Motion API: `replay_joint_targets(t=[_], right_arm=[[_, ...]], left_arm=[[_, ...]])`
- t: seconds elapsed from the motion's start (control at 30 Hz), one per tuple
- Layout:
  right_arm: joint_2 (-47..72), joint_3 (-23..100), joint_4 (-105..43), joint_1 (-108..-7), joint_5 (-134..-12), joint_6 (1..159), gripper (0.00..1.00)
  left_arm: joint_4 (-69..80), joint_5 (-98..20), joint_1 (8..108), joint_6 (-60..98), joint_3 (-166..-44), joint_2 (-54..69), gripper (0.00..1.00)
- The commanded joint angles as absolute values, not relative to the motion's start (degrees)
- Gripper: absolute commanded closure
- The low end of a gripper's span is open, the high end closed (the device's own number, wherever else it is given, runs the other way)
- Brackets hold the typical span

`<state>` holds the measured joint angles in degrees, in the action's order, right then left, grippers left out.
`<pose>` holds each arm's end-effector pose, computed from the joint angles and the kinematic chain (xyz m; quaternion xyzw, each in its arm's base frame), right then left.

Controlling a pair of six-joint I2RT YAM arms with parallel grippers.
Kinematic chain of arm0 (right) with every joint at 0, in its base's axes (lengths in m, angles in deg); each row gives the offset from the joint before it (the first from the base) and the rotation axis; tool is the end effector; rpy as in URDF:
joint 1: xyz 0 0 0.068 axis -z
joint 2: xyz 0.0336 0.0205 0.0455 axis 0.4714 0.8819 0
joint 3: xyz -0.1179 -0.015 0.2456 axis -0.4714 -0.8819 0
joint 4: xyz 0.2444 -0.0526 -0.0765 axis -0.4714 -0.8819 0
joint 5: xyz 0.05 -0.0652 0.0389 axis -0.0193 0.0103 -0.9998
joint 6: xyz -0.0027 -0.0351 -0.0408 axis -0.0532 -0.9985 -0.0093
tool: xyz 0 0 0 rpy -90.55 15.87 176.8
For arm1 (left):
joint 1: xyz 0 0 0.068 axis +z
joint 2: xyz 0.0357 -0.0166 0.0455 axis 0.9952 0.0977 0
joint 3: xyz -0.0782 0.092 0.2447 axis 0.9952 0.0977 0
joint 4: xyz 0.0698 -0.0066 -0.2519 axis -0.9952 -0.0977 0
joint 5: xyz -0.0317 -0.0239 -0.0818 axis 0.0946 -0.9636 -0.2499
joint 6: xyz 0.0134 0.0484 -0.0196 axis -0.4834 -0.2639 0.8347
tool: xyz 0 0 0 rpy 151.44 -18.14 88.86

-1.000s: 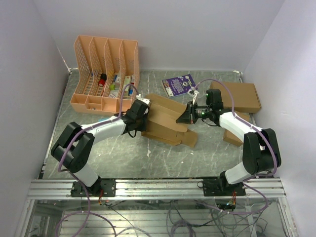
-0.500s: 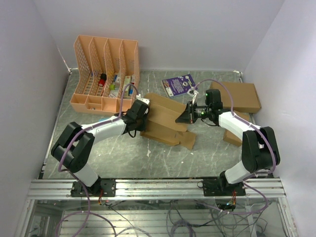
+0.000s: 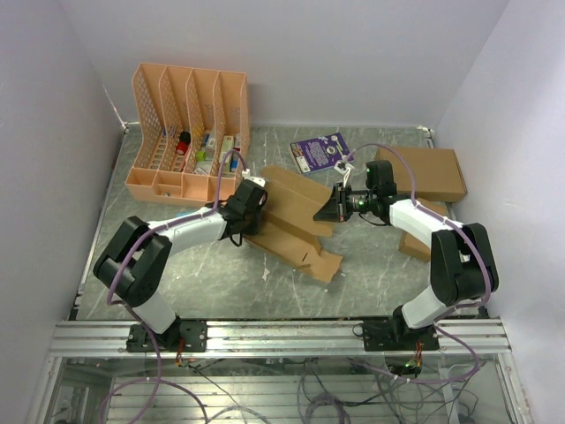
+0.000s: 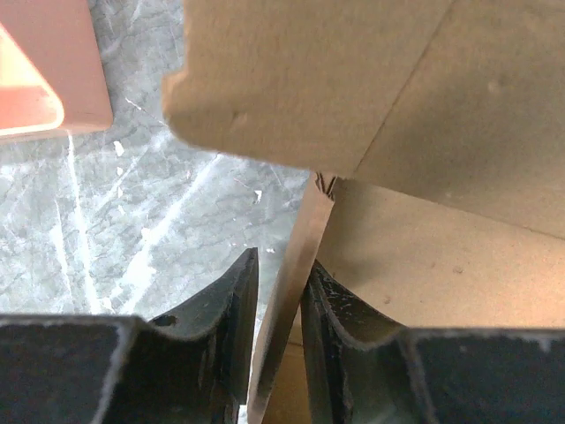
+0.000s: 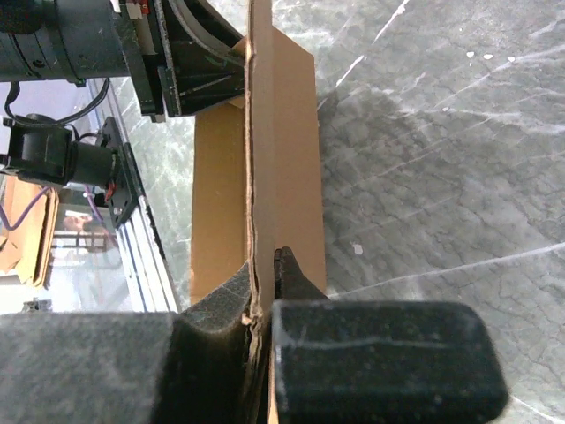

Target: Fold the paper box

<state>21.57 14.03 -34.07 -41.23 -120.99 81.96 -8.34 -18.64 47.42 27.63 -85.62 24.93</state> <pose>0.3022 0.1006 0.2064 -0.2170 0.8017 0.4904 0.2639 0.2651 -0.1904 0.1796 0.1043 0.9356 -0.0689 0.3301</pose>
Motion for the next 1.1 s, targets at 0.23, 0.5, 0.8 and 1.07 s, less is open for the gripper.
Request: replay_joint_targets(t=[0.23, 0.5, 0.8, 1.07], right_arm=[[22.0, 13.8, -35.3, -40.8, -120.7, 81.0, 1.0], [21.2, 13.8, -36.2, -41.5, -119.5, 79.3, 1.0], [20.4, 14.0, -36.8, -42.2, -118.3, 77.7, 1.0], [18.6, 13.8, -36.4, -42.8, -117.8, 76.4, 1.0]], left_arm=[[-8.4, -17.1, 48.0, 27.9, -86.0, 23.8, 0.71], [-6.2, -14.0, 47.3, 25.6, -84.8, 24.7, 0.93], [-4.9, -12.6, 46.5, 23.6, -83.8, 23.3, 0.73], [-4.0, -14.1, 46.6, 25.3, -83.1, 19.9, 0.63]])
